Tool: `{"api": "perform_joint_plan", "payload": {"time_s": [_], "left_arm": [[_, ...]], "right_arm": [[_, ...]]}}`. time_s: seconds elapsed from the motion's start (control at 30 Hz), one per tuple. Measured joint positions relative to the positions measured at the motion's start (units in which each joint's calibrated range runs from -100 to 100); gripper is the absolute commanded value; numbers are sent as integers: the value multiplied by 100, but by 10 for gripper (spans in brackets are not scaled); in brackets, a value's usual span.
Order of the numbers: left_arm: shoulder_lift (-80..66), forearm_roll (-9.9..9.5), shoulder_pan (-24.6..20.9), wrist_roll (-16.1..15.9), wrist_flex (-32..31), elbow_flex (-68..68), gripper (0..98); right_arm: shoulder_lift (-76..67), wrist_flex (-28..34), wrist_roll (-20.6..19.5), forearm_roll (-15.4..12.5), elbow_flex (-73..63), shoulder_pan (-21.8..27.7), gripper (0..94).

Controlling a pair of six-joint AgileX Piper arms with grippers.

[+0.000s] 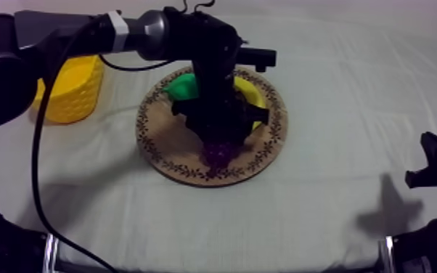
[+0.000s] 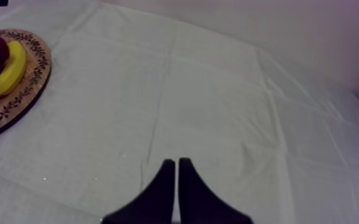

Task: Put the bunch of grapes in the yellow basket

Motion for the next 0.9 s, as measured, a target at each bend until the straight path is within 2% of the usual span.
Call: {"api": "perform_joint_plan", "payload": {"time_s": [0.27,0.5,0.9], "left_arm": [[-520,7,-12,-62,7,328,499],[-1265,-29,-93,-130,249,556,499],[-2645,-48,-451,-229,727,972,492]], "right_arm": [[0,0,0,0,0,0,3],[0,0,0,0,0,0,3],[0,0,0,0,0,0,3]]}}
